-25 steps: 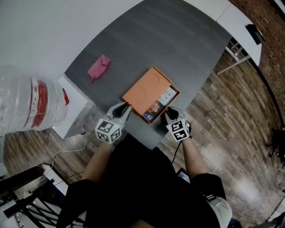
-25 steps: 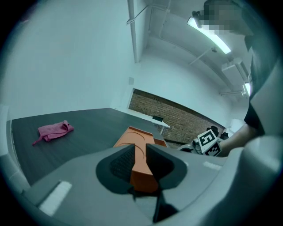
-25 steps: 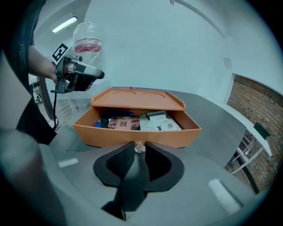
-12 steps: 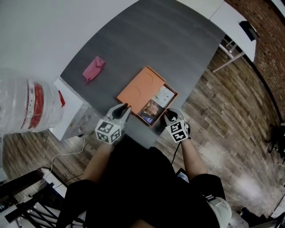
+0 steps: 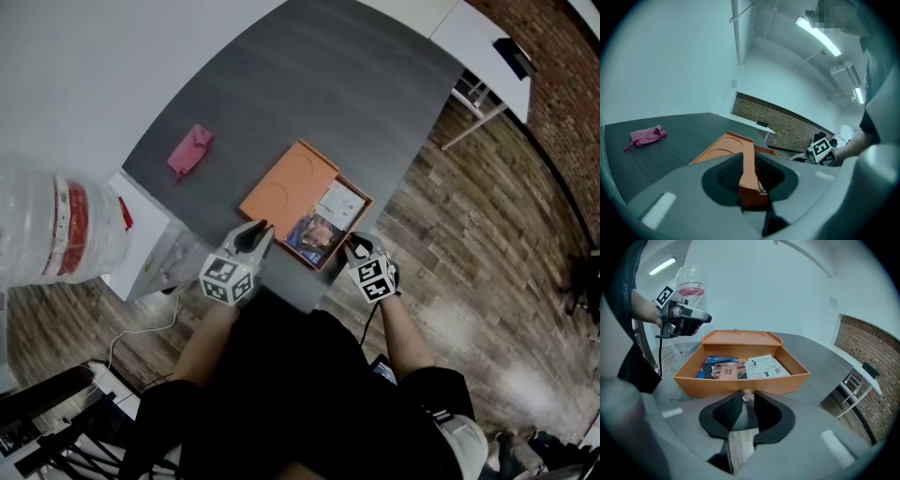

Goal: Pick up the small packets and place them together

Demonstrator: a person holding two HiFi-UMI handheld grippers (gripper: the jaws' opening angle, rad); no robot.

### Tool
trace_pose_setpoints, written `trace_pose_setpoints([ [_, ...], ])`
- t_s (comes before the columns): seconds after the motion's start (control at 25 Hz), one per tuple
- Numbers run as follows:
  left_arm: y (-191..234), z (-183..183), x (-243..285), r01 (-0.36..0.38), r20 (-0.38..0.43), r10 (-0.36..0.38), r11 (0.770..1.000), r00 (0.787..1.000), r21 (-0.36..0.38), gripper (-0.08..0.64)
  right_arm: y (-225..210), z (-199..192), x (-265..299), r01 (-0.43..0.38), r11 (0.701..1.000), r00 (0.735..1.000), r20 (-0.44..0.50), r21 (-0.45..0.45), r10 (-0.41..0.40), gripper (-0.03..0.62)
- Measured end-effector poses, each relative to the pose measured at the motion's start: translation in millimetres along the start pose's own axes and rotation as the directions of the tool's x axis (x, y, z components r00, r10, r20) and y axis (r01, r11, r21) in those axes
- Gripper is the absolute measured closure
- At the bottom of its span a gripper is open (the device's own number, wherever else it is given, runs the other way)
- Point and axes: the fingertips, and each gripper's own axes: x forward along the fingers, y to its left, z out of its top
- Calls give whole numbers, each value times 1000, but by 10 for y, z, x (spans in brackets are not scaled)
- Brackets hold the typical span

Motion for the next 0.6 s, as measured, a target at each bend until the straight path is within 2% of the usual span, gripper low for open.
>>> trace_pose_setpoints([
  [0.36,-28,1,10,11,3,-11,1000,1000,4,485,-20,1,-24,4,1000,1000,0,15,-4,510],
  [0.48,-21,18,26,19,18,-19,1000,1000,0,485,-81,47,-98,2,999,1000,14,37,-3,476],
  [0.6,-41,73,60,33,41,-33,999,999,-7,485,-176,143,-231,20,998,999,33,59,-22,474],
])
